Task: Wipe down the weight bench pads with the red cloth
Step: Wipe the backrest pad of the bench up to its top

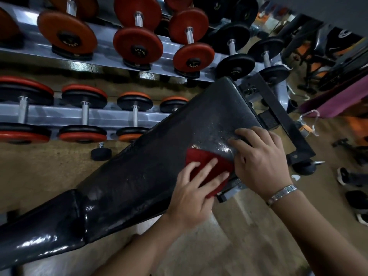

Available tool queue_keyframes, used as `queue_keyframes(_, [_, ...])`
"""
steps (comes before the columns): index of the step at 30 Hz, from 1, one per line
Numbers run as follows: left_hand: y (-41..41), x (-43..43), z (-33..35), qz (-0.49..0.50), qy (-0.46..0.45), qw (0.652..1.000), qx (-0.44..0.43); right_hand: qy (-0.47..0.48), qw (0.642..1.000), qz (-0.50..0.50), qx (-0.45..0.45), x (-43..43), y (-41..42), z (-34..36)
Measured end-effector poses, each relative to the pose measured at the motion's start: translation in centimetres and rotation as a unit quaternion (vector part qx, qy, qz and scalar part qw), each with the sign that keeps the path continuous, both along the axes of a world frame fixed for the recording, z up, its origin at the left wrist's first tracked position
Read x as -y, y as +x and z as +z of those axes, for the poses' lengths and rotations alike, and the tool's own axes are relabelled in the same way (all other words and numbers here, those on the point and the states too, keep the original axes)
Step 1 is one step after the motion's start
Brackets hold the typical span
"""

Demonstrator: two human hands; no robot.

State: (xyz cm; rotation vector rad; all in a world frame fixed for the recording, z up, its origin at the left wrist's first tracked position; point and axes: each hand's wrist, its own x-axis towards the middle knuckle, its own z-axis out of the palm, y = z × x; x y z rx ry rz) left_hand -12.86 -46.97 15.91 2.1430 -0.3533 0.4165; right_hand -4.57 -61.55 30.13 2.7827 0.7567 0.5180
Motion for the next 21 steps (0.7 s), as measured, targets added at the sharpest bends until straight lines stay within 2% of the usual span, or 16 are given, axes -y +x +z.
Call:
queue_keyframes(4, [0.6,-3.0,-2.5,0.077,-0.041,0.994,-0.069,-0.003,1.000,-0.001,-0.005,0.1,0.1,0.0])
queue_keyframes(7, [4.0,-2.3,0.2,0.126,-0.087,0.982,-0.111,-0.001,1.000,-0.004,-0.001,-0.2,0.2,-0.1])
queue_keyframes(10, [4.7,-0.1,3.0,0.075,-0.081,0.991,-0.077,0.007,1.000,0.001,0.012,-0.3,0.2,-0.2])
queue_keyframes(13, [2.1,-0.4,1.4,0.029,-0.049,0.997,-0.055,0.006,1.000,0.003,0.003,0.0,0.1,-0.3])
queue_keyframes(17, [2.6,-2.7,-0.9,0.088,-0.078,0.990,-0.078,0.006,1.000,0.003,0.000,0.1,0.1,-0.3])
queue_keyframes(21, [6.2,-1.2,2.5,0.122,-0.101,0.982,-0.098,0.006,1.000,0.000,0.014,-0.4,0.1,-0.2])
